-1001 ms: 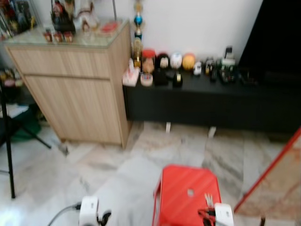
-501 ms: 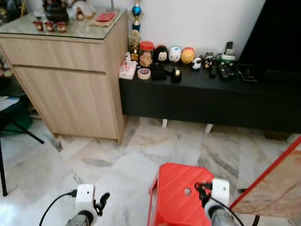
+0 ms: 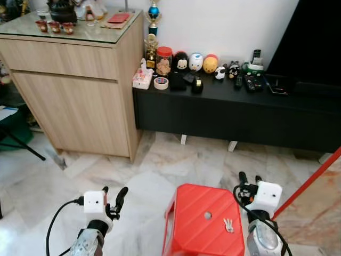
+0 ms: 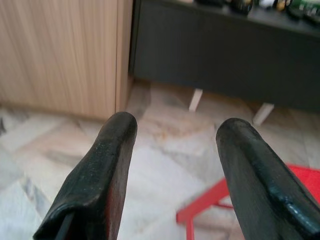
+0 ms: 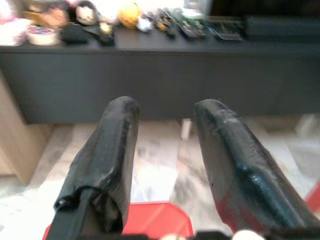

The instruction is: Hang keys on a hook

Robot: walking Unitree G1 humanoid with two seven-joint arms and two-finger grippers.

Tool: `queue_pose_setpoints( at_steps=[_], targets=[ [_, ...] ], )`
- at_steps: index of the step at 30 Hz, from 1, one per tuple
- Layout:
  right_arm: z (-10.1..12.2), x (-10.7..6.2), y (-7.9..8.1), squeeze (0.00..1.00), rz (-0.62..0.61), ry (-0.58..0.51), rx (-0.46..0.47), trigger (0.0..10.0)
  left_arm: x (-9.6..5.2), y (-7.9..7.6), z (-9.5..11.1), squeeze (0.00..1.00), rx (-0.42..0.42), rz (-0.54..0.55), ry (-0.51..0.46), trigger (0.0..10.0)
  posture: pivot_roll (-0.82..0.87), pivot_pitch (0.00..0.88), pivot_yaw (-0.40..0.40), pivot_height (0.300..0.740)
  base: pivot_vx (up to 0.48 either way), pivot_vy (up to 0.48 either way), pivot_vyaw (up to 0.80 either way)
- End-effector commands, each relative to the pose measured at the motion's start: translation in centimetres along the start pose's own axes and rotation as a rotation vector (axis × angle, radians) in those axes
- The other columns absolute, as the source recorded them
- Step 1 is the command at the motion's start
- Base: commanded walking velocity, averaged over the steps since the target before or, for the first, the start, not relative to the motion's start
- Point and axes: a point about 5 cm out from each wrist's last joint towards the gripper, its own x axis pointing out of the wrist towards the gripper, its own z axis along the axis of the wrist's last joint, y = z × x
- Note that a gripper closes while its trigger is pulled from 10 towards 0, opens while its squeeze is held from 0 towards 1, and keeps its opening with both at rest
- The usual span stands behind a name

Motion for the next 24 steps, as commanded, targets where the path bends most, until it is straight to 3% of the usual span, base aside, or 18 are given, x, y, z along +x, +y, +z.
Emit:
queue_pose_setpoints(
  at_steps=[1, 7, 14, 17, 21, 24],
  targets=[
    [0.4, -0.1, 0.6, 0.00, 0.050, -0.011, -0.021, 10.0, 0.2, -0.1, 1.1, 0.00, -0.001, -0.007, -0.052, 10.0, 0.03, 0.000, -0.112, 0.740, 0.000, 0.000, 0.00],
    [1.7, 0.9, 1.1, 0.00, 0.033, -0.038, -0.008, 10.0, 1.3, -1.3, 2.5, 0.00, 0.008, -0.088, -0.095, 10.0, 0.02, 0.000, -0.106, 0.740, 0.000, 0.000, 0.00],
    [2.2, 1.4, 1.1, 0.00, 0.012, -0.033, 0.008, 10.0, 3.0, -1.8, 4.6, 0.00, -0.029, -0.052, -0.170, 10.0, 0.03, 0.000, -0.120, 0.740, 0.000, 0.000, 0.00],
    [2.2, 1.3, 1.1, 0.00, 0.003, -0.023, 0.003, 10.0, 2.5, -2.0, 5.0, 0.00, 0.017, -0.100, -0.179, 10.0, 0.01, 0.000, -0.110, 0.740, 0.000, 0.000, 0.00],
    [2.4, 1.2, 1.0, 0.00, -0.004, -0.017, 0.006, 10.0, 1.9, -1.1, 4.8, 0.00, 0.007, -0.066, -0.164, 10.0, 0.01, 0.000, -0.107, 0.740, 0.000, 0.000, 0.00],
    [2.0, 1.1, 0.7, 0.00, -0.038, 0.015, 0.031, 10.0, 1.7, -1.3, 4.9, 0.00, 0.008, -0.070, -0.166, 10.0, 0.03, 0.001, -0.108, 0.740, 0.000, 0.000, 0.00]
  ],
)
